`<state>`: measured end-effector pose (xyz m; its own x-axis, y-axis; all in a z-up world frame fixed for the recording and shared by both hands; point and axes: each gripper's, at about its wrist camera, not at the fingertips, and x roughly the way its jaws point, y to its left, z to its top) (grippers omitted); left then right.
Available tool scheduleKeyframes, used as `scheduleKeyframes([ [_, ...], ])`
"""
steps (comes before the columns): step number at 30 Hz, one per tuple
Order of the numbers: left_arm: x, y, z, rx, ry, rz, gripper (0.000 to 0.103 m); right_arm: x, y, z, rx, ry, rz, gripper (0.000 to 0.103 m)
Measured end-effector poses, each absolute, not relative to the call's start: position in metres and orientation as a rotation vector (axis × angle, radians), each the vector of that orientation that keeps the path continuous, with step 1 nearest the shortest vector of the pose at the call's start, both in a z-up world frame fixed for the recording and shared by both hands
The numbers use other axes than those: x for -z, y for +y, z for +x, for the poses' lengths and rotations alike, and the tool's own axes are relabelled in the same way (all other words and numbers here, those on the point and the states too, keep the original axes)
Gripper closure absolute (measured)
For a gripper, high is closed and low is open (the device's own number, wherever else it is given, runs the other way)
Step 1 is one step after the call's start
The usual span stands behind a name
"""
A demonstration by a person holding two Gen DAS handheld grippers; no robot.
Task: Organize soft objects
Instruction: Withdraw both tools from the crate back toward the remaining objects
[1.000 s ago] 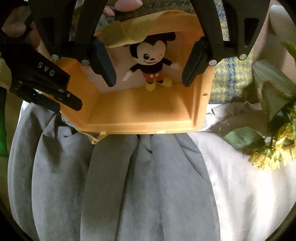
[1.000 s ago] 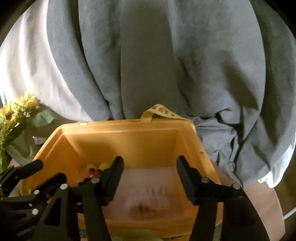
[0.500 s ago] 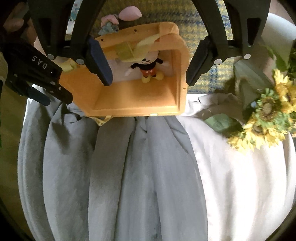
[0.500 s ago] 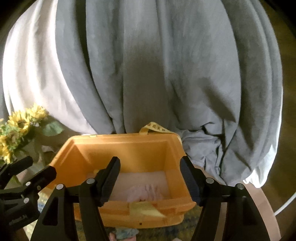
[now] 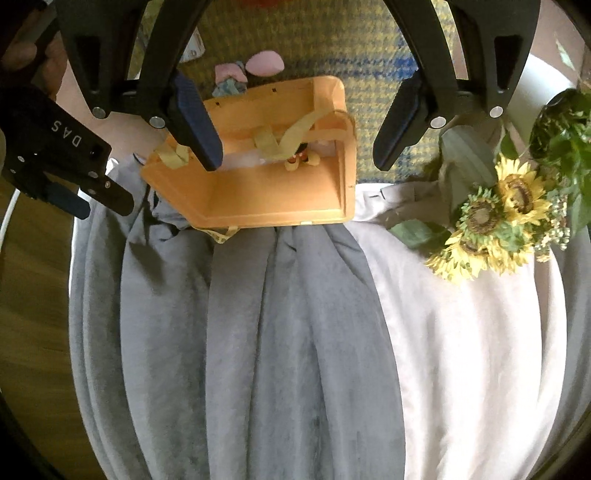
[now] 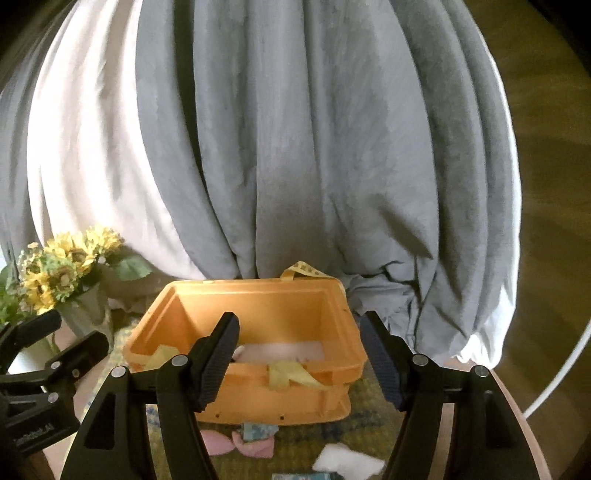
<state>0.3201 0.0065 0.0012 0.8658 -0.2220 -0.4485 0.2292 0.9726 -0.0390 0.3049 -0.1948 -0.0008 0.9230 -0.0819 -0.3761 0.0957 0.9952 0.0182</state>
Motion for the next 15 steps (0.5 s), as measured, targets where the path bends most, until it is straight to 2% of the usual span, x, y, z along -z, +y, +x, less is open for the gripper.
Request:
scheduleKeyframes([
  [15, 0.008, 0.015, 0.246, 0.256, 0.472, 0.052, 0.017, 0.010, -0.182, 0.230, 0.118, 0.385, 0.049, 0.034],
])
